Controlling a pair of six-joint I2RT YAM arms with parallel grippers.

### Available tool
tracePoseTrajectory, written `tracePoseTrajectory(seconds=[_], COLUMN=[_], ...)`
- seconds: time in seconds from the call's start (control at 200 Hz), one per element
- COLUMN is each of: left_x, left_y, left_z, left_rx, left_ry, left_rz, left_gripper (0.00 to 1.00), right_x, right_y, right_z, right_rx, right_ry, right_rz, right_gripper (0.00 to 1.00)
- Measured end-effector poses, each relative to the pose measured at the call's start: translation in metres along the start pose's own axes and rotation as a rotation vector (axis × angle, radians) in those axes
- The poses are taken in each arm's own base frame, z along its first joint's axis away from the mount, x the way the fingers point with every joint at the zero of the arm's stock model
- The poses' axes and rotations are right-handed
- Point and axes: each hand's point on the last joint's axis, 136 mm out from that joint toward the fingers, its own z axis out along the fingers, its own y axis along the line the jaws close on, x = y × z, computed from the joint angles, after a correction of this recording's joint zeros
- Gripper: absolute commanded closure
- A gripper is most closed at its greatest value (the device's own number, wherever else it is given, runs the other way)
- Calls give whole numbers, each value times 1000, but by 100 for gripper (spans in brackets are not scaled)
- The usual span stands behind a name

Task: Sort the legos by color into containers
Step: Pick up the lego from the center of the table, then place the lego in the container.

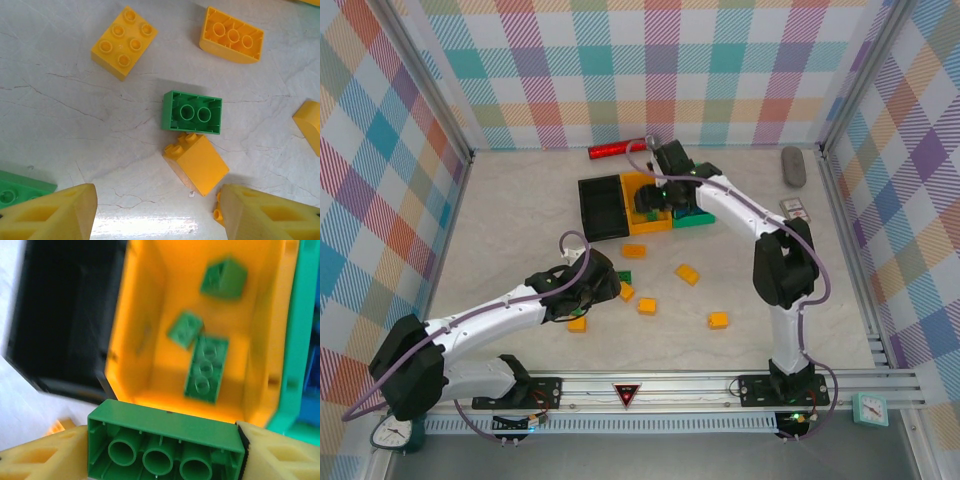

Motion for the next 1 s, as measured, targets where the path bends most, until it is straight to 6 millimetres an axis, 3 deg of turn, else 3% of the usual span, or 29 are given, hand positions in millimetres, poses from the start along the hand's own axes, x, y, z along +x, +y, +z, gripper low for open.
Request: tracePoseTrajectory(seconds=[0.09, 0.2, 0.325, 0.445, 0.705, 1.0], left_x=[1, 2, 3, 9, 19, 4], left_y=[0, -1, -2, -4, -3, -23], left_z=[0, 0, 0, 3, 14, 17], left_rx=[3, 6, 10, 12, -14, -28], left_ry=[4, 9, 16, 36, 83, 80], left_rz=[-2, -3, -1, 9, 45, 82], left_gripper=[34, 34, 34, 33, 33, 26], right_x=[-25, -39, -36, -29, -3, 48], right_y=[5, 2, -5, -7, -11, -20], right_z=[6, 26, 47, 49, 26, -26], right_rx=[0, 29, 55, 62, 66, 59], right_ry=[-41, -44, -8, 23, 48, 45], right_rz=[-9, -14, -18, -19, -23, -22], right_gripper=[31, 26, 24, 23, 23, 24])
